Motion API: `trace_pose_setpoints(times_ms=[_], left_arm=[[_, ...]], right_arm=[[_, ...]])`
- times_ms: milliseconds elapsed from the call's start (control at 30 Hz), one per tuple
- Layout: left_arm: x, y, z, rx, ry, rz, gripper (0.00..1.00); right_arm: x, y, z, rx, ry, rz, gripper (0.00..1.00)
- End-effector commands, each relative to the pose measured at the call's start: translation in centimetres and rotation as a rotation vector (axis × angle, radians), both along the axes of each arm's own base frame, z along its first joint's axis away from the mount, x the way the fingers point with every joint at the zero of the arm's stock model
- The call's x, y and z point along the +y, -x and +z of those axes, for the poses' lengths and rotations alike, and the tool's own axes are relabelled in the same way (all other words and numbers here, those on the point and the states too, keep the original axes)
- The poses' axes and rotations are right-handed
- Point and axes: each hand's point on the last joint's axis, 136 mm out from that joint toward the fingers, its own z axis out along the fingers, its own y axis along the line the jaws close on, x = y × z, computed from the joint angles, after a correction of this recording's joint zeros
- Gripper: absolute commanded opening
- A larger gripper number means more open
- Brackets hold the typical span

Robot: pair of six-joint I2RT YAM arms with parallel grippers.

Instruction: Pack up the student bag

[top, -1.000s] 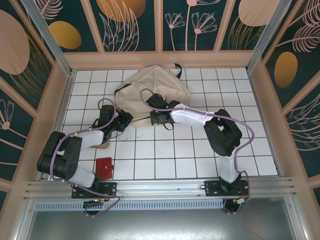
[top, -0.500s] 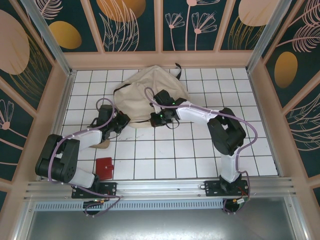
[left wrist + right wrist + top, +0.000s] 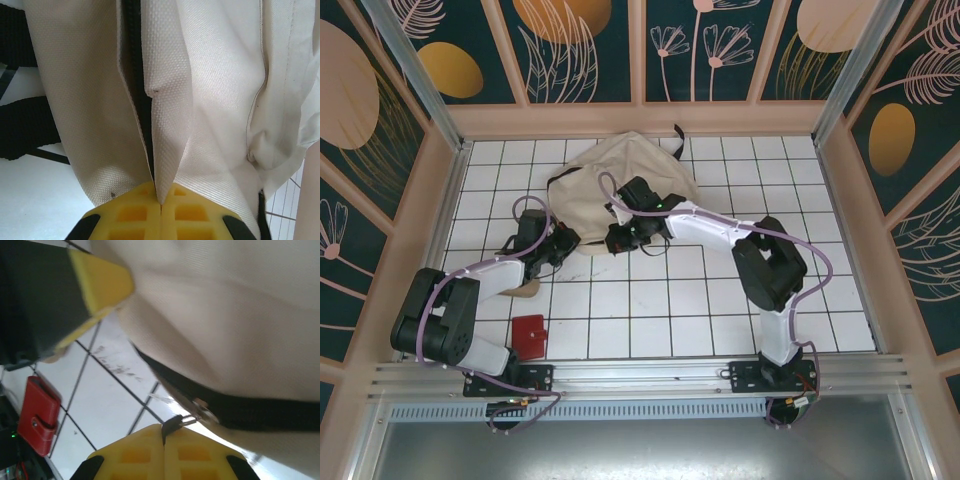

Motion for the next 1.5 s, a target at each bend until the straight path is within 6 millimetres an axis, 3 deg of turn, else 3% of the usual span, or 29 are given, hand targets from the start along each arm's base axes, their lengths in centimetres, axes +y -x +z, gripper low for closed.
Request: trace_pose_setpoints(times_ms=[0,200,400,467,567,700,767,1067,1200,1467], left_arm=[[1.2,0.2,-0.7,0.022,-0.077,0.033,0.00],[2.7,0.7,-1.7,0.053,-0.136,0.088,0.00],[2.6,0.8,-1.7,0.054,-0.133,0.083,0.00],[2.4,0.8,-1.4,0.047,-0.129,0.072,0.00],[1.6,0.6,-0.7,0.034,-0.118,0.018,0.00],[1.3,0.9,0.3,0.017,-0.106,-0.004,0.32],[1.3,1.3,0.8,0.010,-0.102,-0.006,0.47],[-2.0,3.1,2.8,-0.049,0.106,-0.063,0.68],[-3.3,2.6,2.5,-0.045,0.143,-0.072,0.67],[-2.5,1.1,0.3,0.002,0.079,0.008,0.35]], right_arm=[[-4.6,-2.2,0.2,-0.031,0.090,-0.143,0.00],[-11.0,-4.9,-1.9,-0.046,0.256,-0.355,0.00],[-13.1,-6.7,-2.9,-0.082,0.351,-0.461,0.00],[-12.5,-6.8,-2.8,-0.072,0.328,-0.446,0.00],[-8.6,-5.0,-1.7,-0.031,0.178,-0.286,0.00],[-3.6,-1.5,0.6,-0.027,0.044,-0.044,0.00],[-2.0,-0.6,1.5,-0.021,0.002,0.019,0.00],[1.4,1.0,1.3,0.018,-0.054,0.105,0.00],[1.7,1.5,1.1,0.022,-0.044,0.112,0.00],[0.4,1.8,2.7,-0.026,-0.020,0.116,0.00]])
